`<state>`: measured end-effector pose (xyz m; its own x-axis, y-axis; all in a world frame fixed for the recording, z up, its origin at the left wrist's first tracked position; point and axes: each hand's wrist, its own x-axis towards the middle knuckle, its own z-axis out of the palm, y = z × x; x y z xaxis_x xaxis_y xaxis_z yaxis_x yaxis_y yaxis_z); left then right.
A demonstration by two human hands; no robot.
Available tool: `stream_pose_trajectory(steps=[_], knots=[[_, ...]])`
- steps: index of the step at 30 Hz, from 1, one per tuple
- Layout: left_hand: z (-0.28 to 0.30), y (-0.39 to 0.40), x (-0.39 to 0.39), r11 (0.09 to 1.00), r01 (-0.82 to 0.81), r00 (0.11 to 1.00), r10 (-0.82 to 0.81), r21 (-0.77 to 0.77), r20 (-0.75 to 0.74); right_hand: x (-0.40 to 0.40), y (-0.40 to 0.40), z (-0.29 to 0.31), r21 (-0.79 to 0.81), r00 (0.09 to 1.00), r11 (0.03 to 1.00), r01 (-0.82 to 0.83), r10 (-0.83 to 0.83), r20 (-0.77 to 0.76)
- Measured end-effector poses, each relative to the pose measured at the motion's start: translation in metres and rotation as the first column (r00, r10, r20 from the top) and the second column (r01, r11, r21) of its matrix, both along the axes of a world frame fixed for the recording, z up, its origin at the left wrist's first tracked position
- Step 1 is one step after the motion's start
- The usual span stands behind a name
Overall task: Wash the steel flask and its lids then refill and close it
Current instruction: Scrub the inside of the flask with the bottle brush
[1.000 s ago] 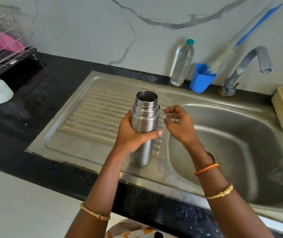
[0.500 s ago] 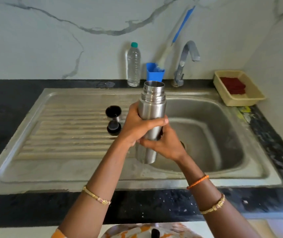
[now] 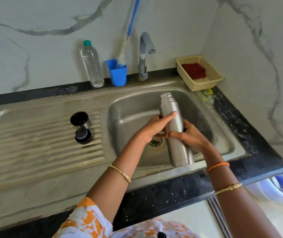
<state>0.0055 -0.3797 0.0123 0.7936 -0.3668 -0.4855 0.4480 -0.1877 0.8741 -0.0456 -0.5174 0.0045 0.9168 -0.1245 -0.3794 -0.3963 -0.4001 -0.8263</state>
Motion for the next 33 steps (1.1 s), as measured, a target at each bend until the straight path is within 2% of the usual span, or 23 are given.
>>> stream_pose_trajectory(steps=[9,18,33], knots=[[-0.017,-0.041,0.005,0.999,-0.039,0.982,0.036,-0.012,-0.187,0.004,-0.038,-0.005,-0.069,0.985,0.997,-0.021,0.009,-0.171],[-0.025,-0.046,0.003,0.997,-0.073,0.974,0.063,-0.038,-0.22,0.003,-0.045,-0.002,-0.052,0.971,0.997,-0.055,0.041,-0.234],[-0.029,-0.03,0.004,0.986,-0.11,0.968,0.078,-0.123,-0.24,0.004,-0.046,0.01,0.121,0.963,0.984,-0.128,0.153,-0.222]])
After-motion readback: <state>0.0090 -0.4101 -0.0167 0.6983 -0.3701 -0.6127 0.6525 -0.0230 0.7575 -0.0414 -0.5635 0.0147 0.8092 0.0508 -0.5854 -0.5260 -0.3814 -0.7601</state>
